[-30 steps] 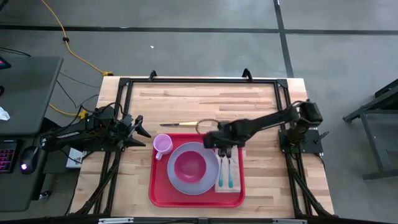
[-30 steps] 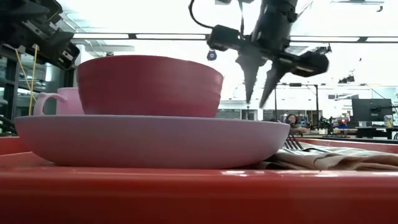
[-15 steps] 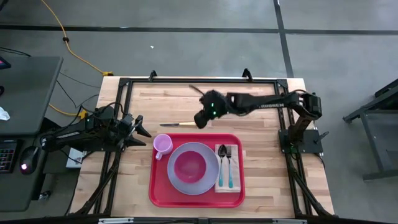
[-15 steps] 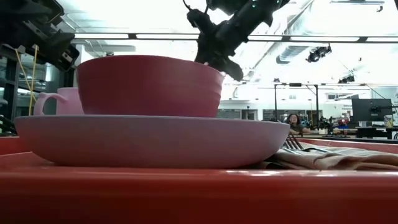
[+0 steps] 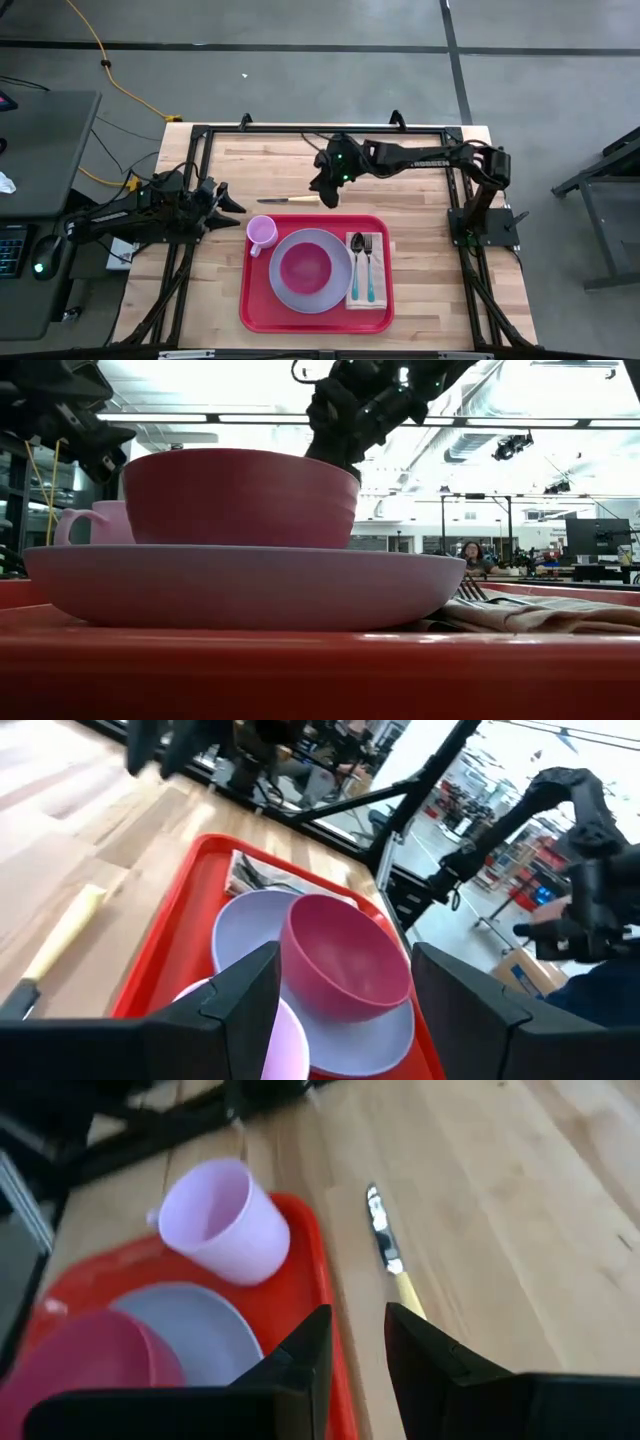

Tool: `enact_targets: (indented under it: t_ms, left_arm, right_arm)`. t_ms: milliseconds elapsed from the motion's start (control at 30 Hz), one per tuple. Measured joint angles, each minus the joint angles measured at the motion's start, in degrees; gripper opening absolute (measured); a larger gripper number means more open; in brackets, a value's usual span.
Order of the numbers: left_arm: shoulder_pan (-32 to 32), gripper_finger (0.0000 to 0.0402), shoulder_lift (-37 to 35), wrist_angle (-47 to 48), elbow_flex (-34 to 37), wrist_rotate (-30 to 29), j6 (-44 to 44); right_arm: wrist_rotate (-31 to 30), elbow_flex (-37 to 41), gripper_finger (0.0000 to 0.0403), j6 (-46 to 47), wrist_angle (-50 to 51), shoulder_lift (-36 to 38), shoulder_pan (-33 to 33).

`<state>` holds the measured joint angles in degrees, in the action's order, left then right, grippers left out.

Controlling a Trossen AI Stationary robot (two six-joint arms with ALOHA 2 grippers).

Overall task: Set up tray
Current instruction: Put the yellow knife on the brown napkin to the right of the blue fork

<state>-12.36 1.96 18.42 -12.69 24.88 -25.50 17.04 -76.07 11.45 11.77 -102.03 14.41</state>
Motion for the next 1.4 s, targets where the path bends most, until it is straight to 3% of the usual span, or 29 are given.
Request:
enact_targets:
  t_ms: [333,600,933,1200,1400]
  left_arm:
    - [0.0,0.0255,0.0,3.5,0.0,-5.5,-1.8]
    - [0.0,0.0255,0.0,4.9,0.0,-5.8,-2.9]
    - [0.0,0.0255,0.0,5.8,0.0,-5.8,-3.3]
    - [0.0,0.0255,0.0,6.7,0.0,-6.0,-3.2]
    - [0.0,0.0255,0.0,8.5,0.0,-7.5,-3.1]
  right_arm:
    - [0.1,-2.4,0.0073,-11.1,6.9,-3.9,-1.1]
    - [-1.1,-20.9,0.0073,-23.9,26.0,-14.0,-1.0]
    - [-3.5,-38.5,0.0073,-29.8,37.4,-25.6,-1.4]
    - [-4.2,-39.5,0.0076,-36.0,38.3,-27.6,-1.7]
    - [-3.2,-39.4,0.0103,-36.1,38.1,-27.5,-1.7]
